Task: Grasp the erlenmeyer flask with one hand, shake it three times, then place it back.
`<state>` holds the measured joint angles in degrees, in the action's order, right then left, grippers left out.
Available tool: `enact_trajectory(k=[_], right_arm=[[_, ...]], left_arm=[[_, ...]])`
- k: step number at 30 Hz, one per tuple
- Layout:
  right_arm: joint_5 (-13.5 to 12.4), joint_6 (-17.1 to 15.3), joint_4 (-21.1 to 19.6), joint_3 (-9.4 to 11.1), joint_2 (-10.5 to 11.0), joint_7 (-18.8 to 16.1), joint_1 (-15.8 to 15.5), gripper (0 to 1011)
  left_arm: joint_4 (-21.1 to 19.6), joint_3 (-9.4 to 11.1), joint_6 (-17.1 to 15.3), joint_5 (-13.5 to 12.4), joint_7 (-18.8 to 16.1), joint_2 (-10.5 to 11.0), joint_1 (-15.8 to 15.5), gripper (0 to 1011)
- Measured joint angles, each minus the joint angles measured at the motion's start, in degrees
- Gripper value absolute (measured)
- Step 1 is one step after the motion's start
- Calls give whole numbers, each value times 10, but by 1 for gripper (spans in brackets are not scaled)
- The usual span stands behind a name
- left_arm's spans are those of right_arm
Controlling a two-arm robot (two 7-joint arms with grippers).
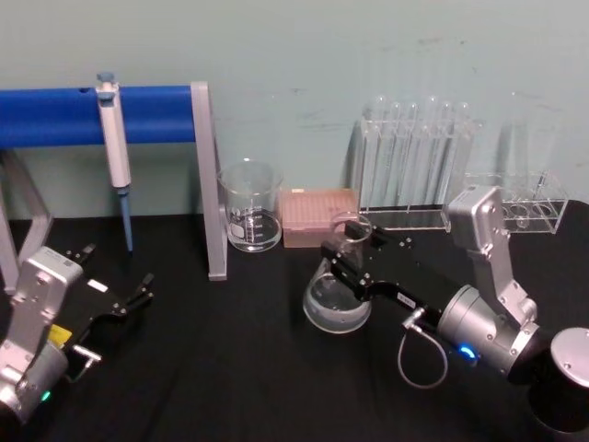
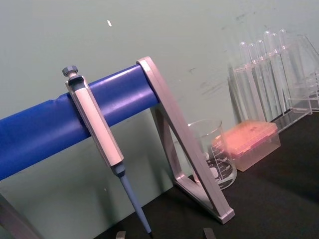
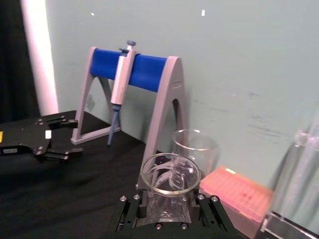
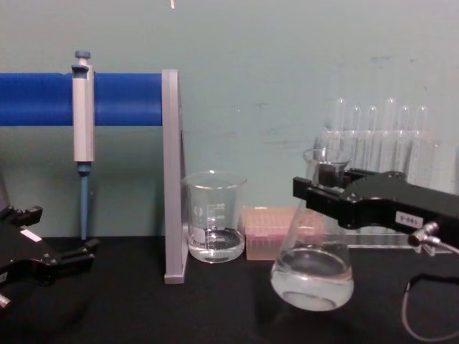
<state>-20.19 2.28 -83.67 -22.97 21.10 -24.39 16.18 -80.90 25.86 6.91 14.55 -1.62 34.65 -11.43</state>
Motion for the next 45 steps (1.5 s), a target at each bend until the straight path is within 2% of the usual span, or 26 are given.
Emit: enact_trajectory(k=[8,15,31,45], right_arm=[[10,-38,-32,16,1,32,-15,457],[16,-53,-51,28,0,45,-23,457],[25,-66,-73,40,-5,52,-30,457],[35,-69,-73,41,-16,58,-32,457]], left_arm=[[0,0,0,0,0,0,0,1001],[0,0,0,0,0,0,0,1001],[0,0,0,0,0,0,0,1001],[0,0,0,0,0,0,0,1001]])
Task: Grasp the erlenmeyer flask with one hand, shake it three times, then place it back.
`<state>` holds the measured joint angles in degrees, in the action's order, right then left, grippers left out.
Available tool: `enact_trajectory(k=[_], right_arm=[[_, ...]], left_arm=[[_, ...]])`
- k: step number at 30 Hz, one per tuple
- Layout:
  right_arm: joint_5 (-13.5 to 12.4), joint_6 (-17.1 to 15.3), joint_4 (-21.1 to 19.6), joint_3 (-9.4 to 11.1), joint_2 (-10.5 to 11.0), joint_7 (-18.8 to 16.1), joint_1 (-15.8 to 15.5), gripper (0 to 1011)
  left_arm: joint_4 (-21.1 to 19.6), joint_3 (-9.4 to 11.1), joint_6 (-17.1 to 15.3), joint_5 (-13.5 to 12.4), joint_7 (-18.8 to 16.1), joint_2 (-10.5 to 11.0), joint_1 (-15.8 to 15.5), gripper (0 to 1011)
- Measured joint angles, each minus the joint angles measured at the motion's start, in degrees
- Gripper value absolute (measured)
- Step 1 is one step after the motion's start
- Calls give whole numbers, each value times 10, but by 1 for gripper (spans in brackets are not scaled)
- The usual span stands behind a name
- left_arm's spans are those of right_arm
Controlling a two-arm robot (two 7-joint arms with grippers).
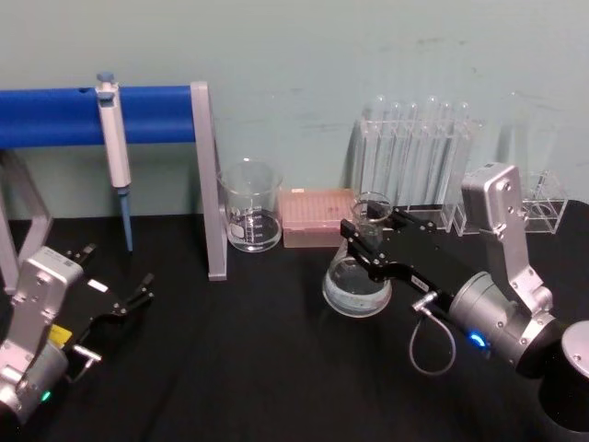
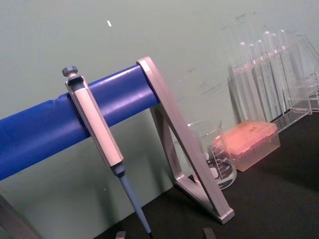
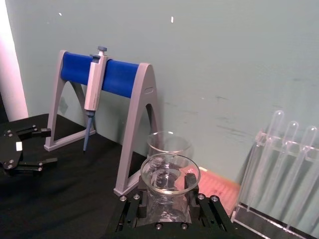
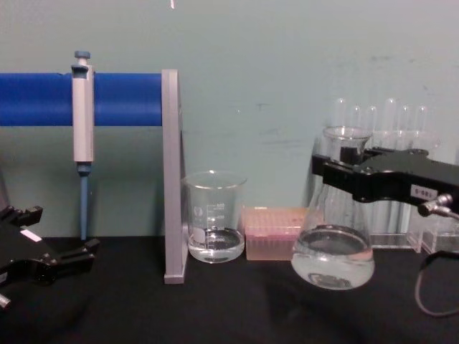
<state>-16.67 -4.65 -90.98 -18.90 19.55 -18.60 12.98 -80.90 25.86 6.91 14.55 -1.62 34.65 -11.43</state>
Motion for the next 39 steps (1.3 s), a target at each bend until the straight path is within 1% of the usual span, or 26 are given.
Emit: enact_trajectory(k=[4,11,15,22,34,39], right_arm=[[2,-1,0,-5,-3,-2,1,457],[-2,-2,1,-18,-5,-24,5,457],[-11,-3,3,-27,-2,-42,10,457],[-30,1,8,-48,10,-82,23,457],[-57,17,19,-74,25,-119,44,457],[-65,21,22,-84,29,-128,50,457]], left_arm=[[0,0,0,0,0,0,0,1001],[0,0,0,0,0,0,0,1001],[0,0,0,0,0,0,0,1001],[0,0,0,0,0,0,0,1001],[0,0,0,0,0,0,0,1001],[0,0,0,0,0,0,0,1001]])
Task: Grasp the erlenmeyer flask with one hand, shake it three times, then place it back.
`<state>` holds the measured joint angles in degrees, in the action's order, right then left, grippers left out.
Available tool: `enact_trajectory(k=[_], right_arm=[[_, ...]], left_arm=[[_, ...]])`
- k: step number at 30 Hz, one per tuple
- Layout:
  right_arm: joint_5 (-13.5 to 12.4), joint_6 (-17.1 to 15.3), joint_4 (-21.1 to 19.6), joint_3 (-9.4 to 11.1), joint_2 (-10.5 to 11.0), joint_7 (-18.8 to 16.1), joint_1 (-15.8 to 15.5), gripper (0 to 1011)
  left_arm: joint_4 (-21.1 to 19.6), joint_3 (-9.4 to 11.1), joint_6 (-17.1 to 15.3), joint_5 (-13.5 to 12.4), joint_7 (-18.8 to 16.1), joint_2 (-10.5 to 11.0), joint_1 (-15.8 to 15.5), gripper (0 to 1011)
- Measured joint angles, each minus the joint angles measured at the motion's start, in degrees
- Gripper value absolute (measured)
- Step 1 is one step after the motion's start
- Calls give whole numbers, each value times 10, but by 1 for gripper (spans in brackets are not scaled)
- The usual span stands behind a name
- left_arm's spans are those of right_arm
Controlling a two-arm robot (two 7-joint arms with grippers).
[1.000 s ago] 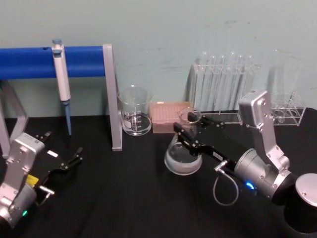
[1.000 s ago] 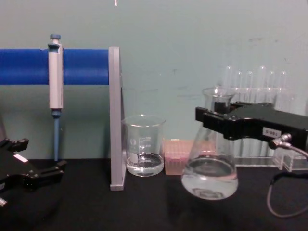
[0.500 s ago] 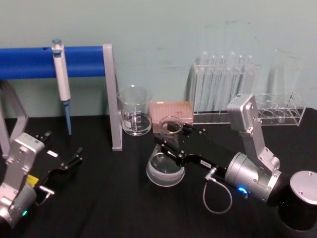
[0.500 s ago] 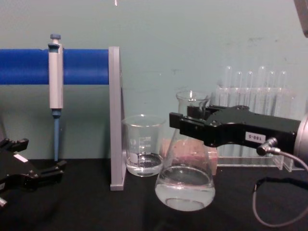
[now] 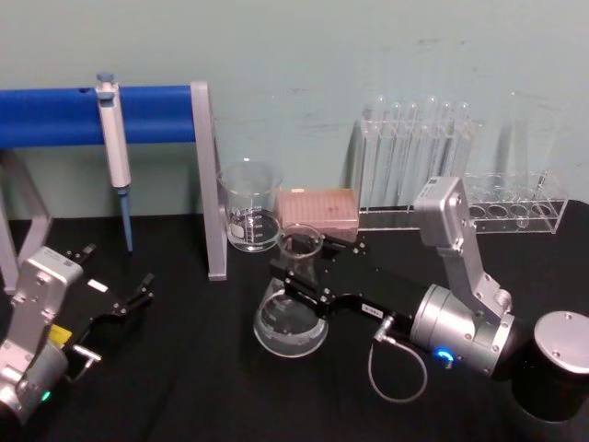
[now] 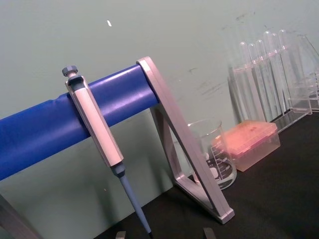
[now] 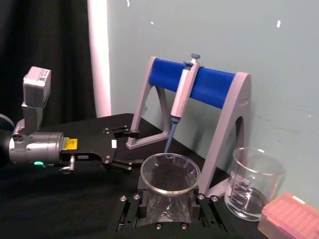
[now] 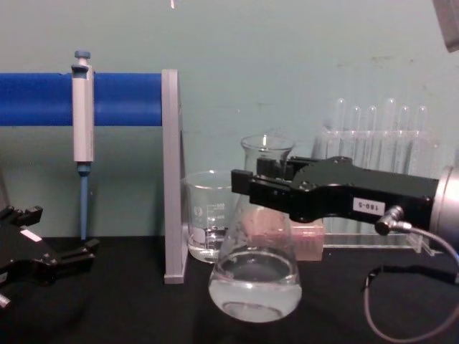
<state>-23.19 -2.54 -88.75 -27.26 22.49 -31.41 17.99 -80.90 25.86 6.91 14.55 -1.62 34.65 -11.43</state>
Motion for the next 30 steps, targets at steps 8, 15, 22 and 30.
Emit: enact_trajectory(k=[8,15,22,30], right_arm=[[-8,4,1,-7,4,5,4,457],[-8,5,-1,-2,6,33,-1,457],[4,0,-7,15,5,75,-14,457],[21,-5,-10,43,0,112,-30,457]], left_arm=[[0,0,0,0,0,0,0,1001],[0,0,0,0,0,0,0,1001],[0,0,0,0,0,0,0,1001],[0,0,0,0,0,0,0,1001]])
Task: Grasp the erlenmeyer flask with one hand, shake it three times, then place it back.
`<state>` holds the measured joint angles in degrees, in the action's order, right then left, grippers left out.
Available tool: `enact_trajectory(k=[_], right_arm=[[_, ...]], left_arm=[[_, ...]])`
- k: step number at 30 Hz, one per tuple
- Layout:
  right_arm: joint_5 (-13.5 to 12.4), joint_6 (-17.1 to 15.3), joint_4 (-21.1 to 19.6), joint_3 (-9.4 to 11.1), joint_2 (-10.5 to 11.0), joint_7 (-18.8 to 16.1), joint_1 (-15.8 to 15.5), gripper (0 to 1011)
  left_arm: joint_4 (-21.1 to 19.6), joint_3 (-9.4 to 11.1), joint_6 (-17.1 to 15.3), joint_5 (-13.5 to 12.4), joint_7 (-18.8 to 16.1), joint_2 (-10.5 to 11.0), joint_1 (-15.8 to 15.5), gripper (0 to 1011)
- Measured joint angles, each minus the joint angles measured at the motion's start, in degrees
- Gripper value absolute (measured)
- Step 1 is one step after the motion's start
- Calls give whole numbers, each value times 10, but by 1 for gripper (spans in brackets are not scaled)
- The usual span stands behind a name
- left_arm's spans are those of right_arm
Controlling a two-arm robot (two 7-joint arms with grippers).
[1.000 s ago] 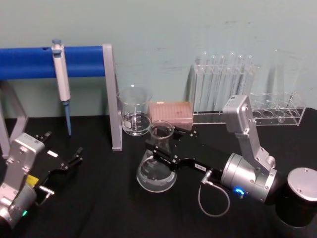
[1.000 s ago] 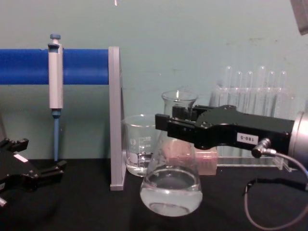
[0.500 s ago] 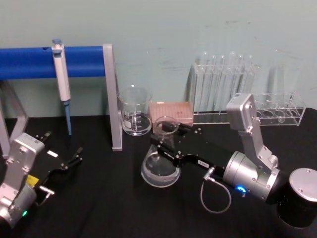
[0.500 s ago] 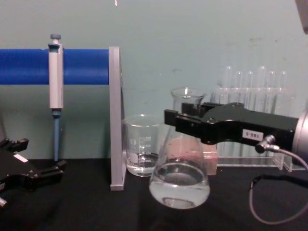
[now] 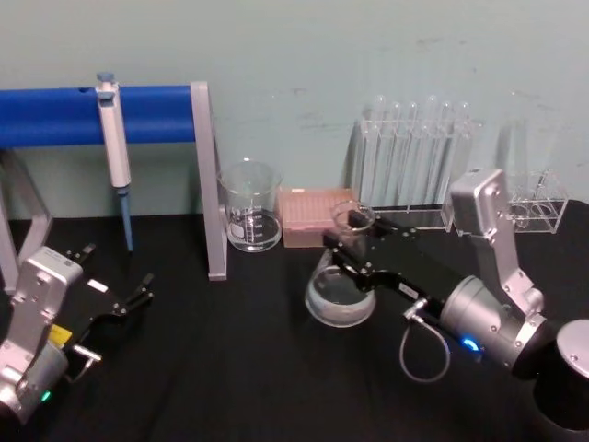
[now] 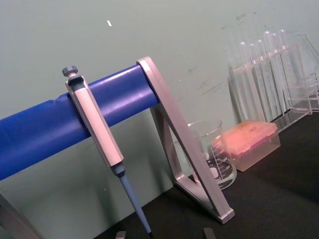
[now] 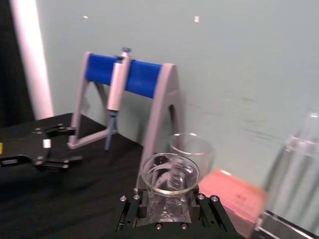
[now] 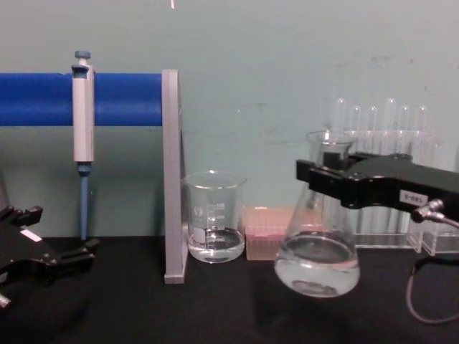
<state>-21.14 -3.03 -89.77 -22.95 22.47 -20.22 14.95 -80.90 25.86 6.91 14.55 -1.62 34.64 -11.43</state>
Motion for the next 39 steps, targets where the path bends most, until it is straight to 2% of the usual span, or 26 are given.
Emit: enact_trajectory(k=[15,39], right_arm=[[27,-12,-8,44,-11,38,-24,457],[66,-29,-28,84,-31,59,-50,457]], left_arm=[[0,0,0,0,0,0,0,1001],[0,0,0,0,0,0,0,1001]])
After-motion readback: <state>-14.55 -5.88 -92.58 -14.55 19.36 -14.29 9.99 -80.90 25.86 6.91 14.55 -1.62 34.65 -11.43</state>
